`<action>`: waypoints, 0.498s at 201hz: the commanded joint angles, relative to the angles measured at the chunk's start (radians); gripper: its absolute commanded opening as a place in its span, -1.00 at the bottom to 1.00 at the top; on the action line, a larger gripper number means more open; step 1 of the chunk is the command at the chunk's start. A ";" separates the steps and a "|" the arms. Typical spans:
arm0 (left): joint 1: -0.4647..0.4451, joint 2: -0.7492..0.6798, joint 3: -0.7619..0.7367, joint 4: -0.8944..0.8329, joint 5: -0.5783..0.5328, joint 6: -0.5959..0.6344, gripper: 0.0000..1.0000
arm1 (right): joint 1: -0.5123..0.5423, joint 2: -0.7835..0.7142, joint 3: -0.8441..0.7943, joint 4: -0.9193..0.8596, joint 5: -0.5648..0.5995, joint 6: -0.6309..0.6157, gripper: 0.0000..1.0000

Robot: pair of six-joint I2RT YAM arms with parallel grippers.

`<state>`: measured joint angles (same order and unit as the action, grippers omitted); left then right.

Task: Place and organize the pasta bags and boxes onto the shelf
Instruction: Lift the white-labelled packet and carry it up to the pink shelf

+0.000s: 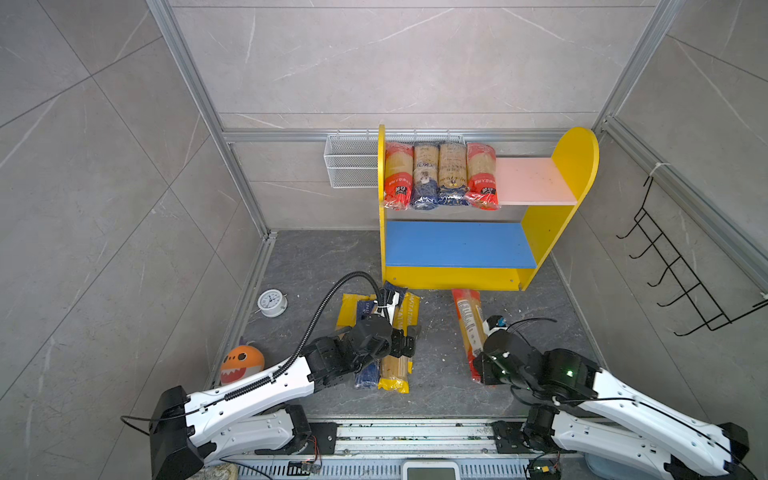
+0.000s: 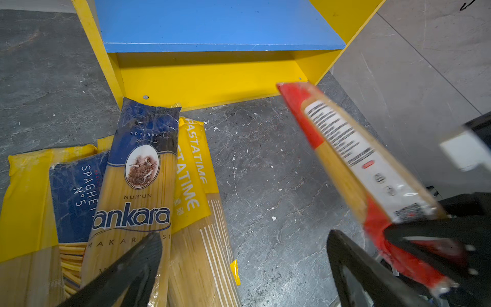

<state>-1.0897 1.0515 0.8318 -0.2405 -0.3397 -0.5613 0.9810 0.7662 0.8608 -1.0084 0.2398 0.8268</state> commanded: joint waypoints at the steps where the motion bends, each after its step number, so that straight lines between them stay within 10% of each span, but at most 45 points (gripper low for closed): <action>1: -0.004 -0.007 0.038 -0.002 -0.012 0.026 0.99 | 0.001 -0.056 0.152 -0.071 0.136 -0.084 -1.00; 100: -0.003 0.030 0.159 -0.075 -0.018 0.074 1.00 | 0.001 0.162 0.785 -0.263 0.510 -0.287 -1.00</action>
<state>-1.0897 1.0901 0.9417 -0.2928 -0.3401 -0.5224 0.9806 0.8482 1.4826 -1.3155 0.5194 0.6315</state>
